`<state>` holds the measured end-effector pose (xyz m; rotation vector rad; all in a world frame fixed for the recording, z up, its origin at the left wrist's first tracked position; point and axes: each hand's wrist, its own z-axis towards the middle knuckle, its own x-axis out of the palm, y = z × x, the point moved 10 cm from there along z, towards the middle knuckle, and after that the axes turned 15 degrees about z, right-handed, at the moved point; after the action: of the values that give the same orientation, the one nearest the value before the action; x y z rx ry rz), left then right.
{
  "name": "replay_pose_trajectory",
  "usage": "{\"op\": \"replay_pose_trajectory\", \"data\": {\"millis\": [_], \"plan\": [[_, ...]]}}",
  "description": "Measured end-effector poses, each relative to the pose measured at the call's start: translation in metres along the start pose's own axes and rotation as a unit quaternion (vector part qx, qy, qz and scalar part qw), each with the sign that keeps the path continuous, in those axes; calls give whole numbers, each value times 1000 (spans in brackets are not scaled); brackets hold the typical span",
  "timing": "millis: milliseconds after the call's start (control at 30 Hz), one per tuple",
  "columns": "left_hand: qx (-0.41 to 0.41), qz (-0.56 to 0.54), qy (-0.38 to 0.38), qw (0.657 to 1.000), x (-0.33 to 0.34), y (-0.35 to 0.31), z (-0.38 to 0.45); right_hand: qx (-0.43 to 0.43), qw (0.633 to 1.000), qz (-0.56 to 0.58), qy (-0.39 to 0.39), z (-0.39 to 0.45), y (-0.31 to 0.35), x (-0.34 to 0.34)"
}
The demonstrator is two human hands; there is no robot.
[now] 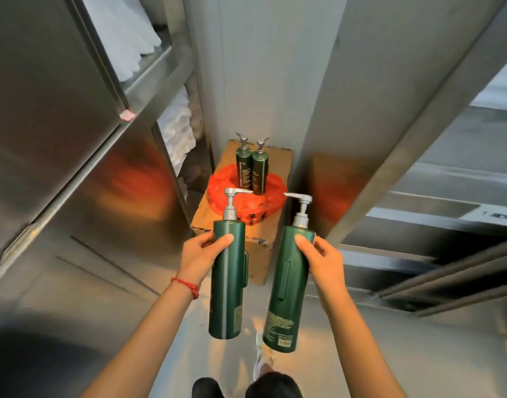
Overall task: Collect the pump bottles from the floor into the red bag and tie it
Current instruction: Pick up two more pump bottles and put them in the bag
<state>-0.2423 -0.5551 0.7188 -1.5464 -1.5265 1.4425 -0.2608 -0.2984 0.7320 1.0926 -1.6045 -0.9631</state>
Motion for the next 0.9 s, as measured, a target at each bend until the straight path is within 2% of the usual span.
{"op": "replay_pose_trajectory", "data": {"millis": [233,367,633,800,900], "plan": [[11,-4,-46,999,9,-32,84,-60,996,-64,20,104,30,30],[14,-21,-58,998,7,-41,124,-64,995,-79,23,144,29,47],[44,33,-18,998,10,-41,213,-77,991,-106,-3,206,15,79],[40,16,34,999,18,-31,261,-65,993,-97,-31,239,-3,96],[31,13,40,999,25,-27,281,-59,992,-106,-35,254,-14,100]]}}
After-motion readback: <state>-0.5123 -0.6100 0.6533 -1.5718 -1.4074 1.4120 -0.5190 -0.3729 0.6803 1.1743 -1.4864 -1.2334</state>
